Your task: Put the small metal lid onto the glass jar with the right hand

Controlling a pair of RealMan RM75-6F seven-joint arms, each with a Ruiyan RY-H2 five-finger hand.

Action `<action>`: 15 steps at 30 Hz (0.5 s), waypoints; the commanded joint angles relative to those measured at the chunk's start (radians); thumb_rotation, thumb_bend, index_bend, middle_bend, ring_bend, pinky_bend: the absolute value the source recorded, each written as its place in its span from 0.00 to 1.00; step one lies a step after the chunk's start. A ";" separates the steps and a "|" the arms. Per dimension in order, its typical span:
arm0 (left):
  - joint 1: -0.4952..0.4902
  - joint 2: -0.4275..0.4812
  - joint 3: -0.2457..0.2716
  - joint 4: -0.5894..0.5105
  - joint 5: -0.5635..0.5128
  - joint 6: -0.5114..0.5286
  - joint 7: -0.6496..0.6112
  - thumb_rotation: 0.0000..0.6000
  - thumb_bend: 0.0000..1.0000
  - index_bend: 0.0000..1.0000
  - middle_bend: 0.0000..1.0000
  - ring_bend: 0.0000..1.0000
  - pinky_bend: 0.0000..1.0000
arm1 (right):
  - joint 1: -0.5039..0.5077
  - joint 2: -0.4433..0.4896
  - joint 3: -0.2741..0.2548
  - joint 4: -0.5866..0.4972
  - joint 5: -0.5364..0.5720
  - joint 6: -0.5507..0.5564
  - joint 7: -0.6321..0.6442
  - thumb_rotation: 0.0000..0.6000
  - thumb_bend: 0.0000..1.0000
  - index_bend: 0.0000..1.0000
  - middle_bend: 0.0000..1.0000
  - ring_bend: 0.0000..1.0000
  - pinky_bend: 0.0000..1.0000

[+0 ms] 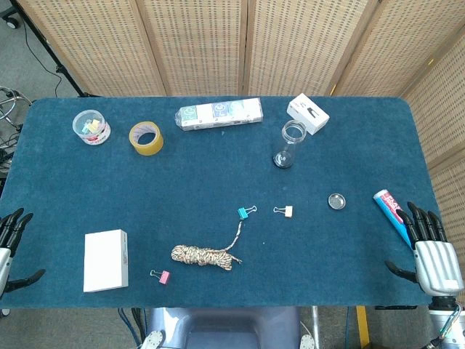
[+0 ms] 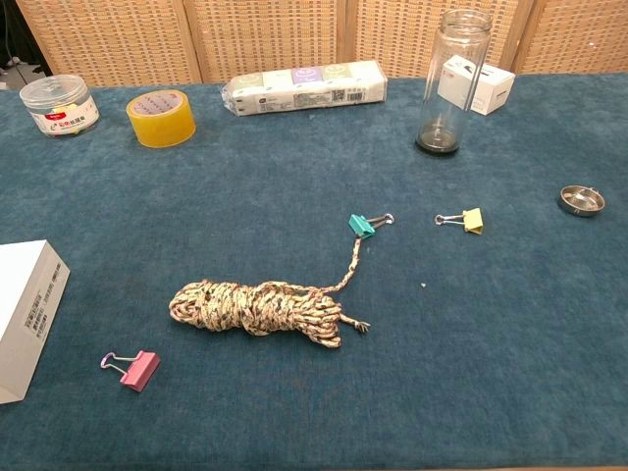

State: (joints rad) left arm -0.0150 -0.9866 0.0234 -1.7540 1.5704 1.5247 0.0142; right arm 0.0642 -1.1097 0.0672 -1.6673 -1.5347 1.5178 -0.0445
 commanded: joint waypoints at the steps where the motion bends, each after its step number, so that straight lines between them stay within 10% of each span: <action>1: 0.000 0.000 0.000 0.000 -0.002 -0.001 -0.001 1.00 0.00 0.00 0.00 0.00 0.00 | 0.000 0.000 0.000 0.000 0.002 -0.002 -0.001 1.00 0.00 0.09 0.00 0.00 0.00; 15: -0.003 0.010 0.002 -0.003 0.005 -0.005 -0.020 1.00 0.00 0.00 0.00 0.00 0.00 | 0.015 -0.018 -0.004 0.029 0.021 -0.044 -0.009 1.00 0.00 0.00 0.00 0.00 0.00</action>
State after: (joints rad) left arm -0.0184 -0.9795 0.0264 -1.7573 1.5780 1.5191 0.0012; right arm 0.0726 -1.1238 0.0613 -1.6424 -1.5196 1.4850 -0.0496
